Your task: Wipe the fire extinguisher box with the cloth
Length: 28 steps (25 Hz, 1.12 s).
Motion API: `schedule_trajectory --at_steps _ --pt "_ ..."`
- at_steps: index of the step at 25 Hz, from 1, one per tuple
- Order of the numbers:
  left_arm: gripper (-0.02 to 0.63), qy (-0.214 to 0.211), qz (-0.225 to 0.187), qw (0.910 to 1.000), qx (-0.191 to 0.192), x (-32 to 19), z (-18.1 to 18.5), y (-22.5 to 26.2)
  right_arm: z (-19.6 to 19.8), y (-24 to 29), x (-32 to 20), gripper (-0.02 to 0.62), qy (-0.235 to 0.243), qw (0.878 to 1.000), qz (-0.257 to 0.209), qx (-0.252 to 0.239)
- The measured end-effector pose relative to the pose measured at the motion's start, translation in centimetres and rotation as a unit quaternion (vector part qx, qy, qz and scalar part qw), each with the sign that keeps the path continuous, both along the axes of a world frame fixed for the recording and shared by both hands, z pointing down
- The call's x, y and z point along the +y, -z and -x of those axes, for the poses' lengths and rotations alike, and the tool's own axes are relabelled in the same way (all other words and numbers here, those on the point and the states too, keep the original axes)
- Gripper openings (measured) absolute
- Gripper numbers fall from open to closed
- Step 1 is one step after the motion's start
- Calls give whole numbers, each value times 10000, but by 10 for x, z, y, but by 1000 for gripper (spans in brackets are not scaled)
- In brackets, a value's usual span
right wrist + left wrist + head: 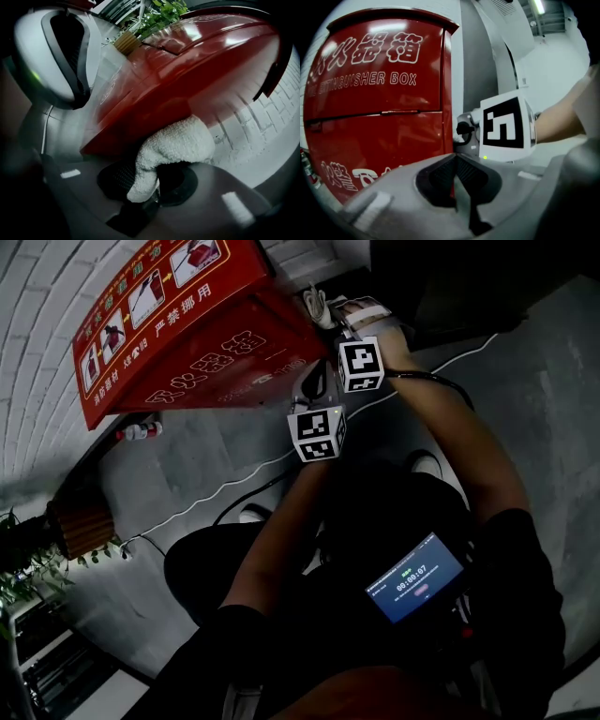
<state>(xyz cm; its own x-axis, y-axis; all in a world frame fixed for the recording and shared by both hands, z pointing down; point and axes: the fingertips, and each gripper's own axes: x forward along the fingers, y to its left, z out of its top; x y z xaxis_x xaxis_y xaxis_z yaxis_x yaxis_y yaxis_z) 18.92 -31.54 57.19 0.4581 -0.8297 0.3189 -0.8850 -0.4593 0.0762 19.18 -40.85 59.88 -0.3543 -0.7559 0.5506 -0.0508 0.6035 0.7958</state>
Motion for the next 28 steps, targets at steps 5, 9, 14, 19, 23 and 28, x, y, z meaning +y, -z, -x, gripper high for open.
schedule_trajectory --at_steps 5,9,14,19,23,28 --pt "0 -39 258 9996 -114 3 2 -21 -2 -29 0 94 -47 9999 80 140" --pt "0 -48 283 9995 -146 -1 5 -35 -2 -51 -2 95 -60 9995 145 261" --pt "0 -163 256 9991 -296 -6 7 -44 -3 -78 -6 95 -83 9988 293 390" --pt "0 -205 220 9988 -381 -10 11 -55 -4 -106 -7 95 -130 9969 613 482" --pt "0 -353 289 9980 -426 -8 12 -64 -5 -129 -8 97 -153 9955 726 589" --pt "0 -508 411 9967 -483 -5 11 -69 -5 -150 -8 97 -172 9938 891 645"
